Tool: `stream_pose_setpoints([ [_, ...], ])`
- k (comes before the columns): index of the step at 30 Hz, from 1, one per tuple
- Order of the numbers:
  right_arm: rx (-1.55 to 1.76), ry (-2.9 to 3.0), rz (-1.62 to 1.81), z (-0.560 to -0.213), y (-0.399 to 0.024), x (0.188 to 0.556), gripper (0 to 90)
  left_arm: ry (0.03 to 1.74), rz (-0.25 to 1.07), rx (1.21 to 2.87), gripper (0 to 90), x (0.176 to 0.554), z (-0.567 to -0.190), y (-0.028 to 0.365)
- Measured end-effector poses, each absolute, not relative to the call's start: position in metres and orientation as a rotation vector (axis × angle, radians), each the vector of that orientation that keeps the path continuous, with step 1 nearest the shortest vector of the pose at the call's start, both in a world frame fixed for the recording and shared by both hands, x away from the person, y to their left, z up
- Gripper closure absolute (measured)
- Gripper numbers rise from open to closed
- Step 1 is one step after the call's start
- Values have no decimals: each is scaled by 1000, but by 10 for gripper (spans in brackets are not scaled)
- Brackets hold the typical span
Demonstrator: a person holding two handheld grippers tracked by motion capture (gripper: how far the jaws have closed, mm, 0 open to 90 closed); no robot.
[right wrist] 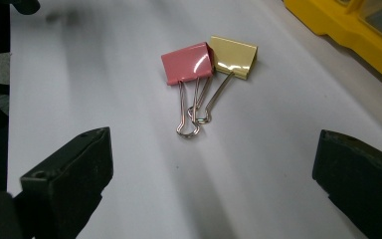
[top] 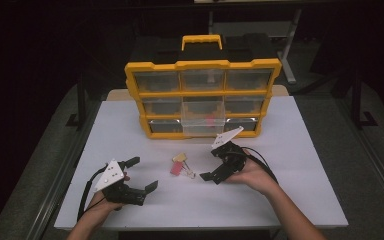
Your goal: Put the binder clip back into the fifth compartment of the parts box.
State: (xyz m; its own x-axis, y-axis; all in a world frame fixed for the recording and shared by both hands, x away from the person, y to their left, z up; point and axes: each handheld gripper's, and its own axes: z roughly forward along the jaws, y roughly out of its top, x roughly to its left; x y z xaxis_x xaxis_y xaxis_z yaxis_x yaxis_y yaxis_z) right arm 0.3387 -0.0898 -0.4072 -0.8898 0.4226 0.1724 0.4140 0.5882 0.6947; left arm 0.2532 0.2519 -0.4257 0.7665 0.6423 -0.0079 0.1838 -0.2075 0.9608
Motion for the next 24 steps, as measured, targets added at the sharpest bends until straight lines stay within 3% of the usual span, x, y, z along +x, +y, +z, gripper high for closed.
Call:
stream_pose_setpoints([
  [24,651,2778,1224,-408,-56,343,231,652,472,1752,0,254,-426,253],
])
